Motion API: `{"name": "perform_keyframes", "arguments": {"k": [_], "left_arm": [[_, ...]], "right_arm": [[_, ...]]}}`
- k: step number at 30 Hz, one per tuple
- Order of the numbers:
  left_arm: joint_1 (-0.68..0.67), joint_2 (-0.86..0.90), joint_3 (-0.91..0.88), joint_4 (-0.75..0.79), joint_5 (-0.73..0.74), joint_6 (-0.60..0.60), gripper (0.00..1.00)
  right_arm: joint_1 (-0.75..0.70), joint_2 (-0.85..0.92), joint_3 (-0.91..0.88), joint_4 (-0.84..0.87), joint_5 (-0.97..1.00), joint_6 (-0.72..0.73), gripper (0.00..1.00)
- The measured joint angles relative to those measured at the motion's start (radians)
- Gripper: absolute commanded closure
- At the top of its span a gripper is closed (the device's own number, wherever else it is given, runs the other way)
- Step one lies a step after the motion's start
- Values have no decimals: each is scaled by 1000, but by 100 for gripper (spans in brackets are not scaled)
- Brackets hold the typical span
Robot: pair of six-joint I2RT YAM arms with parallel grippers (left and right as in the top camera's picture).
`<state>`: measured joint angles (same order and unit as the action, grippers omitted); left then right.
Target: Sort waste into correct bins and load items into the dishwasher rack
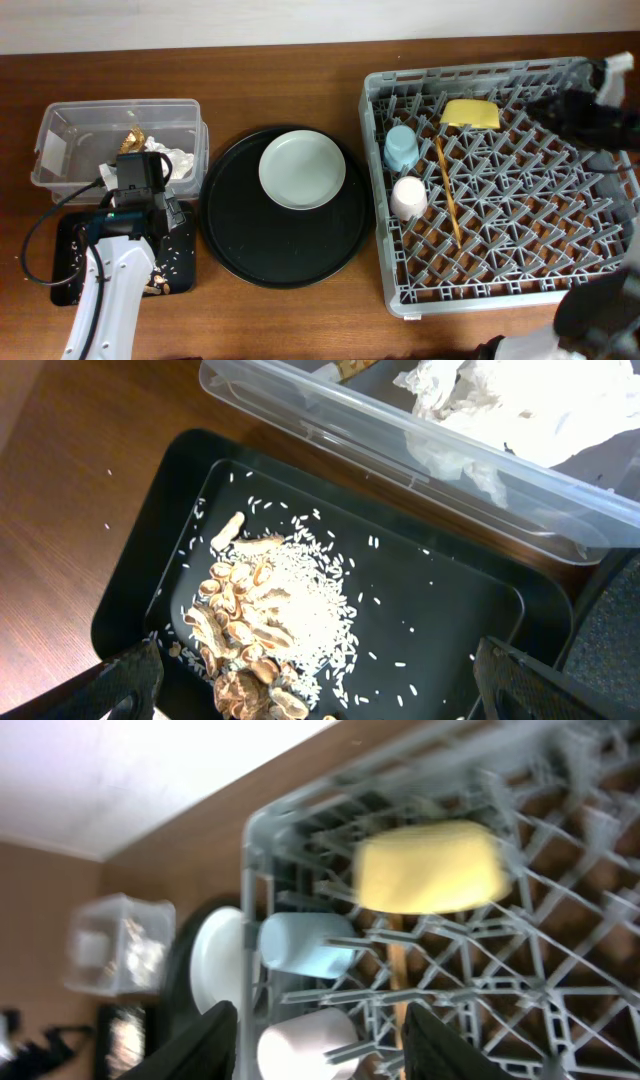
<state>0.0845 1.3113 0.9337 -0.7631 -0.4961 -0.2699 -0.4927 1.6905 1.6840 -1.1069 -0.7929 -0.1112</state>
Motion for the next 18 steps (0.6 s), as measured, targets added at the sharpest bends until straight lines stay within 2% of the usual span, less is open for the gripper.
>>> {"name": "perform_keyframes", "arguments": {"k": [2, 5, 8, 9, 11, 12, 17, 18], "left_arm": [[0, 0, 0, 0, 0, 0, 1], [0, 0, 0, 0, 0, 0, 1], [0, 0, 0, 0, 0, 0, 1], [0, 0, 0, 0, 0, 0, 1], [0, 0, 0, 0, 0, 0, 1], [0, 0, 0, 0, 0, 0, 1], [0, 0, 0, 0, 0, 0, 1], [0, 0, 0, -2, 0, 0, 1]], "right_arm": [[108, -69, 0, 2, 90, 0, 43], [357, -146, 0, 12, 244, -1, 42], [603, -147, 0, 27, 423, 23, 41], [670, -136, 0, 34, 468, 35, 38], [827, -82, 0, 54, 564, 64, 7], [858, -64, 0, 58, 581, 76, 2], [981, 85, 0, 159, 655, 129, 0], [986, 116, 0, 180, 654, 155, 10]]}}
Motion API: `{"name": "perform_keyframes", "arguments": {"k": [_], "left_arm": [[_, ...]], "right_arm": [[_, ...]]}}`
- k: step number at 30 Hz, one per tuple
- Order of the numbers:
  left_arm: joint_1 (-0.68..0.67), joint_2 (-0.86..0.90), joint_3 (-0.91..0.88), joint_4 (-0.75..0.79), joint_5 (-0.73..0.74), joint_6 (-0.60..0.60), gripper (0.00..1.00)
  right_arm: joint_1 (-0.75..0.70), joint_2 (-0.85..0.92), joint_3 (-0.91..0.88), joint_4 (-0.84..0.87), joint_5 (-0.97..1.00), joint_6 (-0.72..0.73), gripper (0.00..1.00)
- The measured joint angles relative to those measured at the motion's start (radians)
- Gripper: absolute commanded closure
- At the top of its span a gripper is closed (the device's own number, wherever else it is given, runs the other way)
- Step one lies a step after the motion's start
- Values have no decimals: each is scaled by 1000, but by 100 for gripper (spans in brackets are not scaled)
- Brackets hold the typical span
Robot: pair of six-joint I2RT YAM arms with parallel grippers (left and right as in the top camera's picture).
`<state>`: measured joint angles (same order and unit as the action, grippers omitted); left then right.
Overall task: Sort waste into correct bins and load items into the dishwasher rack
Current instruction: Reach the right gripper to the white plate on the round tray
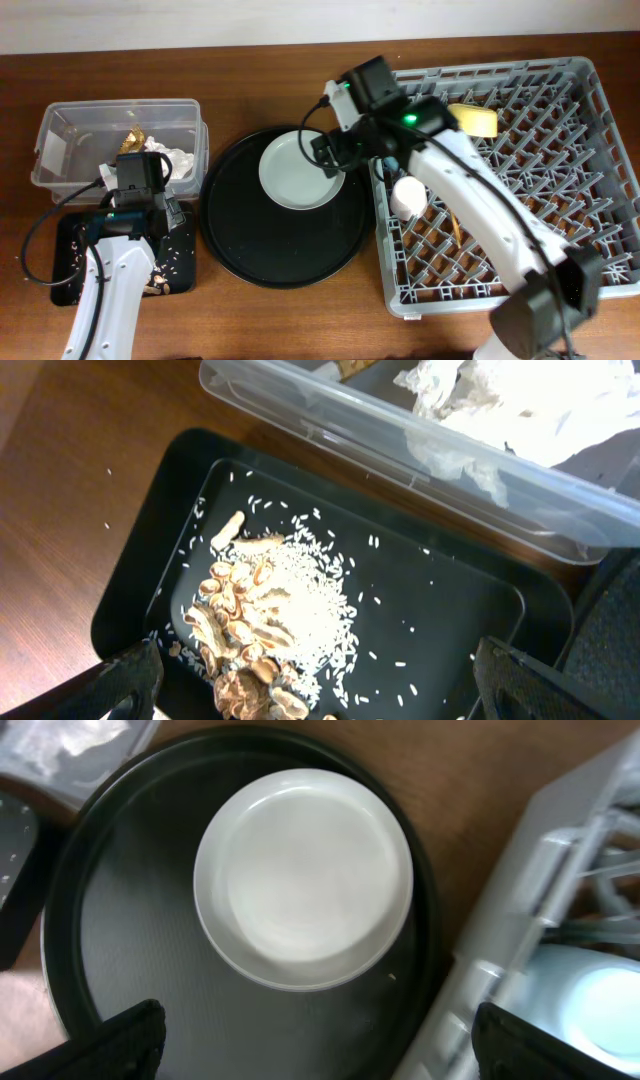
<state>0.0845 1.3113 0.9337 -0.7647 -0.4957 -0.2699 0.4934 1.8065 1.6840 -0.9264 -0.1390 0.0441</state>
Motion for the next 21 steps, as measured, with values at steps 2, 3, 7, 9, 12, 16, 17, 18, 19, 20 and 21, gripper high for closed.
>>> {"name": "perform_keyframes", "arguments": {"k": [2, 3, 7, 9, 12, 16, 17, 18, 19, 20, 21], "left_arm": [[0, 0, 0, 1, 0, 0, 1], [0, 0, 0, 1, 0, 0, 1], [0, 0, 0, 1, 0, 0, 1], [0, 0, 0, 1, 0, 0, 1], [0, 0, 0, 1, 0, 0, 1], [0, 0, 0, 2, 0, 0, 1], [0, 0, 0, 1, 0, 0, 1], [0, 0, 0, 1, 0, 0, 1], [0, 0, 0, 2, 0, 0, 1], [0, 0, 0, 1, 0, 0, 1], [0, 0, 0, 1, 0, 0, 1]], "right_arm": [[0, 42, 0, 17, -5, 23, 41], [0, 73, 0, 27, -20, 45, 55], [3, 198, 0, 64, -95, 94, 93], [15, 263, 0, 92, -117, 113, 93], [58, 354, 0, 137, -137, 117, 93], [145, 428, 0, 158, -149, 118, 91], [169, 434, 0, 158, -151, 118, 90], [190, 435, 0, 156, -152, 118, 89], [204, 435, 0, 157, -154, 119, 89], [228, 435, 0, 155, -155, 120, 87], [252, 435, 0, 146, -155, 120, 83]]}}
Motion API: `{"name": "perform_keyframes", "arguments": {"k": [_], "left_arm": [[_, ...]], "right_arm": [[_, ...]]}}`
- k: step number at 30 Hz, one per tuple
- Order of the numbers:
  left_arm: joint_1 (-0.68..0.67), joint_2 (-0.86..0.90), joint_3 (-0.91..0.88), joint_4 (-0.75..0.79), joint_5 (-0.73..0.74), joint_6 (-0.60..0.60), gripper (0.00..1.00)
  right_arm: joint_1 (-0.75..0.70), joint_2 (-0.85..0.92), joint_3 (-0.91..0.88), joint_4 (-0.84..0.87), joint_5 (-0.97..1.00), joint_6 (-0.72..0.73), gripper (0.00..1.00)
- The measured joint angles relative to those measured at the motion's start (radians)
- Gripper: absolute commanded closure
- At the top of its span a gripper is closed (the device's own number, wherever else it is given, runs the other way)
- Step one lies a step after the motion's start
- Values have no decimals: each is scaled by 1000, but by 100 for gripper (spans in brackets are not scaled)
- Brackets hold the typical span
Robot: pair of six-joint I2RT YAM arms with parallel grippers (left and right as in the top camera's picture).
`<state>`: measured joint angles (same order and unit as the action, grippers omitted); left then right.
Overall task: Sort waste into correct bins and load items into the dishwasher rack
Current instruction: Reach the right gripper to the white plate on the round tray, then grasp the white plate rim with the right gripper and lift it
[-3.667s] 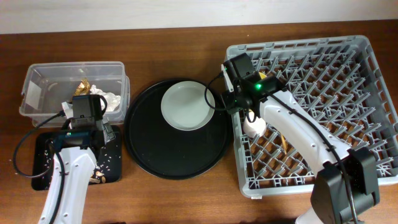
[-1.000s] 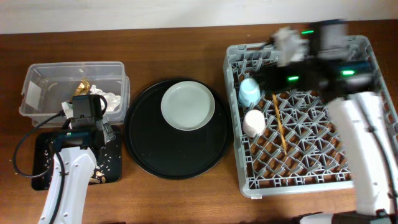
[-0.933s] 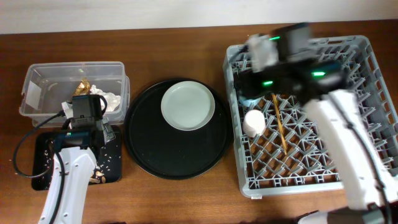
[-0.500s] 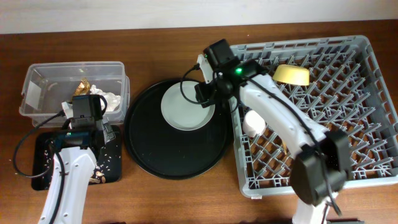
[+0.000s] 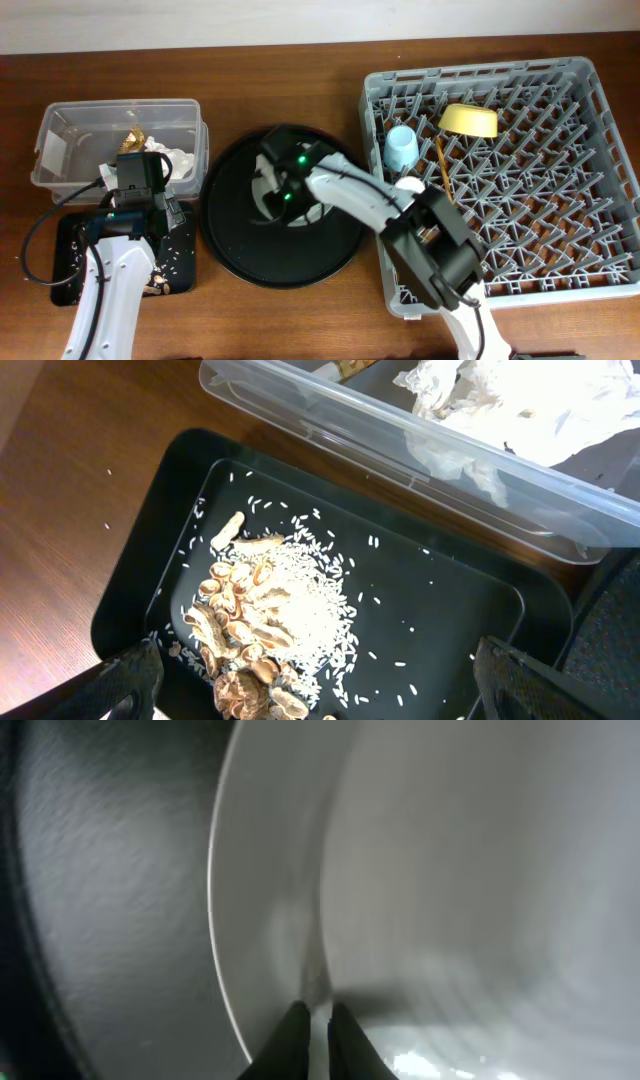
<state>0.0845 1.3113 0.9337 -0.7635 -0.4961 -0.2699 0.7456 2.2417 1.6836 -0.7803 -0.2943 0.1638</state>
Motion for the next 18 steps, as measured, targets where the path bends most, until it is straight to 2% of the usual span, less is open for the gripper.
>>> {"name": "perform_keyframes", "arguments": {"k": [5, 8, 13, 18], "left_arm": [[0, 0, 0, 0, 0, 0, 1], [0, 0, 0, 0, 0, 0, 1], [0, 0, 0, 0, 0, 0, 1], [0, 0, 0, 0, 0, 0, 1]], "right_arm": [[50, -2, 8, -37, -3, -14, 78], [41, -4, 49, -131, 3, -17, 76], [-47, -51, 204, -325, 86, -24, 69], [-134, -87, 218, -388, 158, -26, 64]]}}
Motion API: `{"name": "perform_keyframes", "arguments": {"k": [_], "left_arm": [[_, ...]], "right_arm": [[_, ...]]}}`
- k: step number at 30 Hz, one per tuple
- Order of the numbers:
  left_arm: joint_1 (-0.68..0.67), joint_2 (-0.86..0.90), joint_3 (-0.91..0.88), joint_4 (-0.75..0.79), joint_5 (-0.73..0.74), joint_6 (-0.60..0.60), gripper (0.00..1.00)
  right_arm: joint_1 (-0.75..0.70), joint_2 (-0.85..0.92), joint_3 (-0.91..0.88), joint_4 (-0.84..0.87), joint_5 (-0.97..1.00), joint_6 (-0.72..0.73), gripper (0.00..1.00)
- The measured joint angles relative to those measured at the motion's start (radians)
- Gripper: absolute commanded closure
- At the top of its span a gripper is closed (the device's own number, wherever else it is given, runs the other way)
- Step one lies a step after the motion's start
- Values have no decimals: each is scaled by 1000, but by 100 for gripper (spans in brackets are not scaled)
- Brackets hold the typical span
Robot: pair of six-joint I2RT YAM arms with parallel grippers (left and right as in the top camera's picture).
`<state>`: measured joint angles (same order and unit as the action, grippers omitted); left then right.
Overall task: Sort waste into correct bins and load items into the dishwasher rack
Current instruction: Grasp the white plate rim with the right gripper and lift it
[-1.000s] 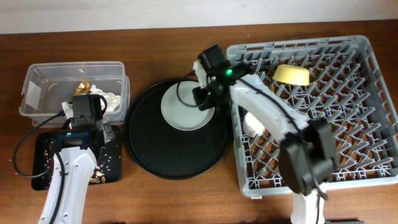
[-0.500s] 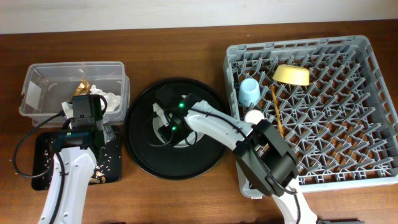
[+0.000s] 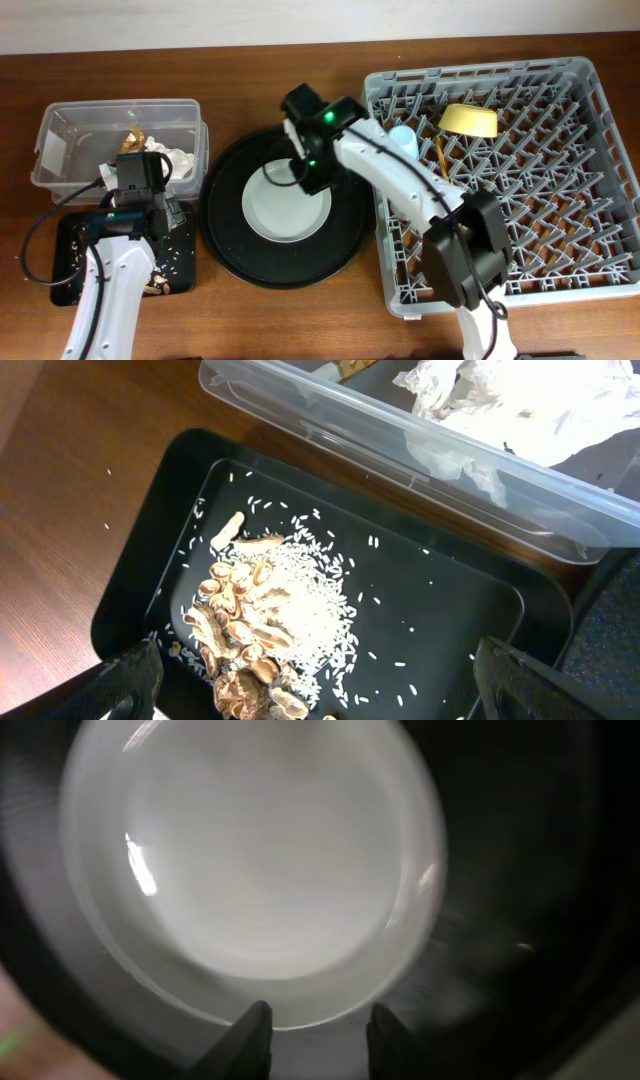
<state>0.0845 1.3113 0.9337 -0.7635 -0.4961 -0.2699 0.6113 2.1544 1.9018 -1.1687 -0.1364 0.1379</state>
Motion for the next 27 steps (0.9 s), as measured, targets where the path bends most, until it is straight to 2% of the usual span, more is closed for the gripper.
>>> {"name": "perform_keyframes", "arguments": {"k": [14, 16, 17, 20, 24, 27], "left_arm": [[0, 0, 0, 0, 0, 0, 1], [0, 0, 0, 0, 0, 0, 1], [0, 0, 0, 0, 0, 0, 1], [0, 0, 0, 0, 0, 0, 1], [0, 0, 0, 0, 0, 0, 1], [0, 0, 0, 0, 0, 0, 1]], "right_arm": [[-26, 1, -262, 246, 66, 0, 62], [-26, 1, -311, 301, 66, 2, 66], [-26, 1, -338, 333, 71, 8, 71], [-26, -19, -380, 407, 66, 28, 96], [-30, -27, -374, 420, 51, 47, 96], [-30, -26, -312, 315, 60, 46, 96]]}}
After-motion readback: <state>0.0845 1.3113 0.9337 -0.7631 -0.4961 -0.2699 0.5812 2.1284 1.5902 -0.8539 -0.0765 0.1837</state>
